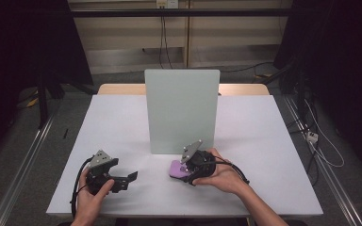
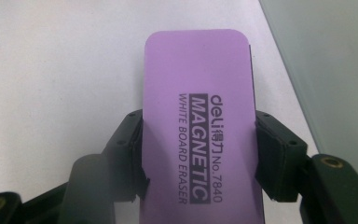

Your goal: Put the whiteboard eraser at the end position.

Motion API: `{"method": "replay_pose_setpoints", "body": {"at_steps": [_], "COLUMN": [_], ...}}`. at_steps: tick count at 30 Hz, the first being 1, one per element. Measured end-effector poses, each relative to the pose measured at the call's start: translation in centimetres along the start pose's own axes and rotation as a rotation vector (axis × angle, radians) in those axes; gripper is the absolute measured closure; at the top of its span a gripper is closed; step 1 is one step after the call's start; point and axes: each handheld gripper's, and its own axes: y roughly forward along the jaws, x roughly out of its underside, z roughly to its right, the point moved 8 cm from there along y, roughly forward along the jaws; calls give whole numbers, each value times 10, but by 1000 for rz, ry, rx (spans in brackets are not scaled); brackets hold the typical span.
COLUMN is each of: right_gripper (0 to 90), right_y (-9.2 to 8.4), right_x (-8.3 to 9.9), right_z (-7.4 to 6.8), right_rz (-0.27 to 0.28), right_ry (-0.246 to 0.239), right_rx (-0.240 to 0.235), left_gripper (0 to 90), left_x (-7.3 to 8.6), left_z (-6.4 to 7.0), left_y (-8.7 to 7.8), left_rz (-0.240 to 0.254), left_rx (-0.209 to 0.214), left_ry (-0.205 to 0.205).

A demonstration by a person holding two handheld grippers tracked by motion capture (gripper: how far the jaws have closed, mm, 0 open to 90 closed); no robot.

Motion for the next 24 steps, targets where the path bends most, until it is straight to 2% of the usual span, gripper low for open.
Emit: {"method": "replay_pose_setpoints", "body": {"at_steps": [5,12,17,20,22,24], "right_gripper": [412,411,398,356,300,229], "right_y": [1,3,3,6,7,8], "right_x": [0,1,2,4,4,7], "right_z": [-1,1,1,1,2,2], "right_rz": [5,22,27,15,17,-4], "right_ry": [-2,31,41,50,80,115], "right_rx": [-2,-15,-7,-8,-19,-36], "left_gripper": [51,51,51,51,51,51], "left_x": [0,1,1,1,1,1], "left_z": [2,3,3,3,2,3], "left_y": [0,-1,-1,-1,-1,1], "left_rz": [-4,-9,-12,-10,-14,-7], "left_rx": [4,10,12,9,9,10], "left_ry": [12,15,22,20,18,7]}}
